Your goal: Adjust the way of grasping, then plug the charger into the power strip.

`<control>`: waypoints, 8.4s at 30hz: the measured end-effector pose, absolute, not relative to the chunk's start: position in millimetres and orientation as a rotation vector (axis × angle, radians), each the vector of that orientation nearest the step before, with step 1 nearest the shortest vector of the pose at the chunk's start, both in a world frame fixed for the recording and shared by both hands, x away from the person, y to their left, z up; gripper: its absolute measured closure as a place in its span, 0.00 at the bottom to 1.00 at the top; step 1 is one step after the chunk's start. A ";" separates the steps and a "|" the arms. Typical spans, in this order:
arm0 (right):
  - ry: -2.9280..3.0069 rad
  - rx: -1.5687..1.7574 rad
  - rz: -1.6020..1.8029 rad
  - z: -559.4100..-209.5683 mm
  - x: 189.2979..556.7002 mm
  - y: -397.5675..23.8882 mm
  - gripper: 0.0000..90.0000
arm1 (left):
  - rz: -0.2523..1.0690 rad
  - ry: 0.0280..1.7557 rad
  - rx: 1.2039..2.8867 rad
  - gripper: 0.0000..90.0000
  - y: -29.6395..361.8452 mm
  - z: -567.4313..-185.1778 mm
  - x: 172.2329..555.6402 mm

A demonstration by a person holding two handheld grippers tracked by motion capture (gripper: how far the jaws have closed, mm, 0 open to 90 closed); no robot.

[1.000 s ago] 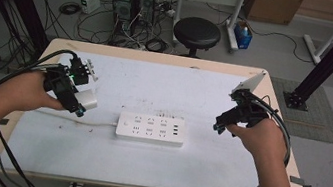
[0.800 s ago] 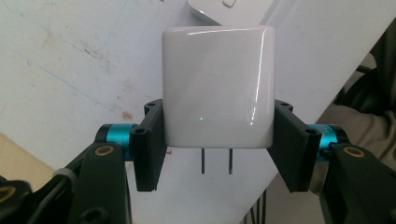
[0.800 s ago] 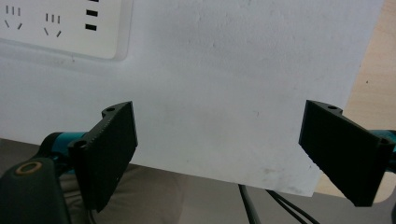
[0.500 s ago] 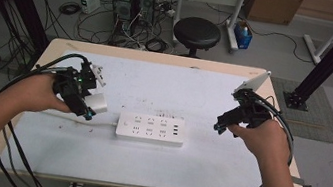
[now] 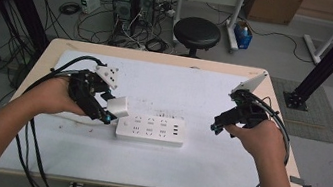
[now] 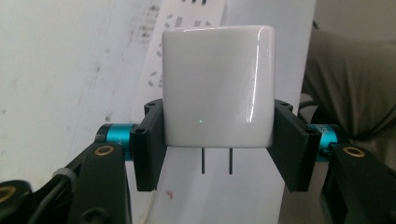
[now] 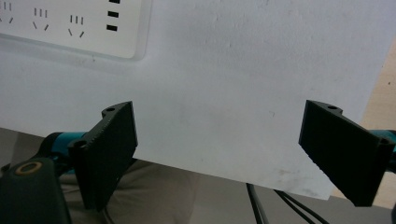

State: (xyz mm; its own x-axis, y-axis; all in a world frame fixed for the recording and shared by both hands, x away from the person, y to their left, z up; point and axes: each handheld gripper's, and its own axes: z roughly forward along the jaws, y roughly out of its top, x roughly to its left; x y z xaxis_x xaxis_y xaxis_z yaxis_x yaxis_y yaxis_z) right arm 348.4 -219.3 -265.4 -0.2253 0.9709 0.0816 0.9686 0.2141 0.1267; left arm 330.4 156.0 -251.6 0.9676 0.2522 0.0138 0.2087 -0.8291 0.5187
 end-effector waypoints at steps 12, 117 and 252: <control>2.478 1.986 0.381 -266.5 341.7 -214.2 0.12 | 0.076 0.222 2.520 0.47 138.8 -257.0 325.9; 2.498 1.969 0.156 -276.6 342.4 -169.2 0.69 | -0.020 0.530 3.029 0.23 140.6 -260.7 332.8; 3.098 -0.024 -0.060 -348.7 426.2 -35.8 0.69 | -0.042 0.417 3.017 0.23 167.8 -285.5 329.6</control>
